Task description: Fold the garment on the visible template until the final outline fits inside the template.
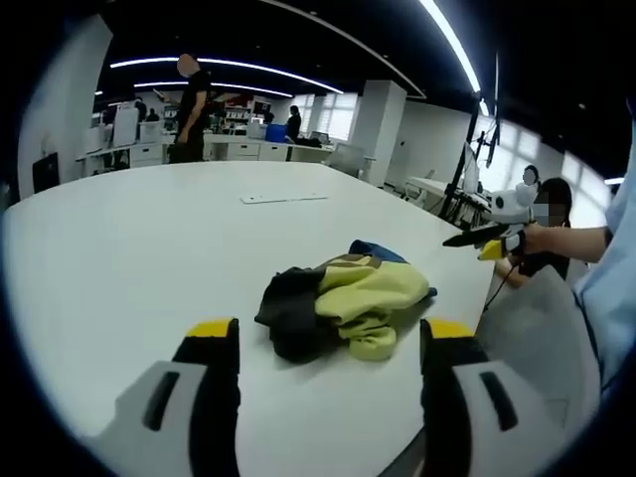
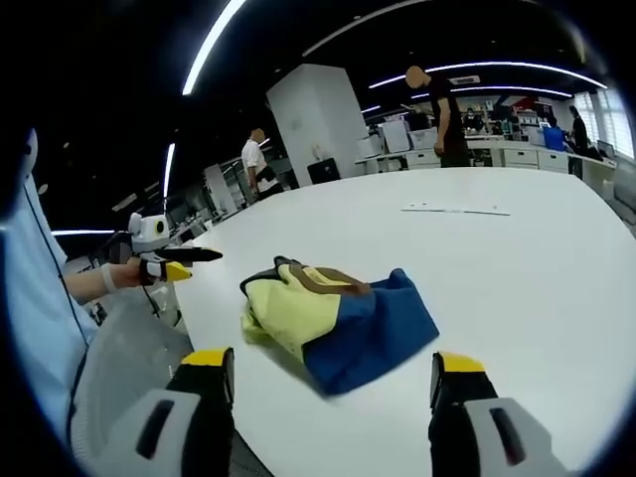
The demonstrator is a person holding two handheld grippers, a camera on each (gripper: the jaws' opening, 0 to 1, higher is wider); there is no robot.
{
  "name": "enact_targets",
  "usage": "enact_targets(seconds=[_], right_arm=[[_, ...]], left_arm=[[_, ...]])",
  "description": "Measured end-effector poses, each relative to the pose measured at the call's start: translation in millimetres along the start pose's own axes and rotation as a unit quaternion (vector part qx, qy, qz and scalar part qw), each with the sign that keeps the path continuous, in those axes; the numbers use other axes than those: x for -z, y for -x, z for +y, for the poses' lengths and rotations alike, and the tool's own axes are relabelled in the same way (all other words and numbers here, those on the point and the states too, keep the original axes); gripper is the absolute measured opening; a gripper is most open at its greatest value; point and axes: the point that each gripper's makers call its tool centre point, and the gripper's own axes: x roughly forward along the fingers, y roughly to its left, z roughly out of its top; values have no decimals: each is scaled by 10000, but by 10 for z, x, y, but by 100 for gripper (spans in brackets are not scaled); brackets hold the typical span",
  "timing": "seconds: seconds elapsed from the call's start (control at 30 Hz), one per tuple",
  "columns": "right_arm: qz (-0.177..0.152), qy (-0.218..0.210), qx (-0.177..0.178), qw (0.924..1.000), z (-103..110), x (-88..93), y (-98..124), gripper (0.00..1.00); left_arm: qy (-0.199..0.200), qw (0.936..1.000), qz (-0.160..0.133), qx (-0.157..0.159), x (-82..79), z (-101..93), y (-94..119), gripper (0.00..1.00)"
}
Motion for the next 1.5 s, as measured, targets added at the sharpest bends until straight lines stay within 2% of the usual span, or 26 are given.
enact_targets(seconds=[0.3,0.4,0.47,0.6,0.73,0.93,1.03,1.1,1.17,1.27,1.37,1.5], right_arm=[[30,-69,-15,10000,-55,4,-92,77],[15,-142,-107,9998,-43,3,-141,75],[69,-202,-148,9997,-36,22,-182,71],[127,-179,-225,9995,-21,33,-249,70],[202,-180,-252,9993,-42,43,-312,67],[325,-288,-380,9983,-44,84,-437,64],[390,-337,-447,9977,-38,115,-503,62],[468,-339,-469,9972,-40,148,-542,59],[505,-339,-478,9970,-37,164,-573,59],[517,-360,-518,9967,-28,162,-605,56],[506,-404,-516,9966,-48,152,-635,55],[469,-493,-412,9968,-122,145,-690,54]], left_arm=[[78,10000,-1,-54,-13,90,-30,67],[107,9999,94,-83,3,143,-65,64],[124,9996,206,-178,25,200,-84,57],[89,9996,265,-92,12,239,-148,56],[53,9994,339,-36,6,264,-247,51],[182,9984,489,-201,16,389,-408,42],[216,9984,512,-117,4,381,-494,39],[-34,9975,697,-56,37,368,-545,36],[-97,9967,801,-20,69,360,-607,35],[120,9969,774,-44,86,420,-672,32],[655,9950,726,-199,92,517,-724,23],[753,9941,717,-303,79,600,-784,19]])
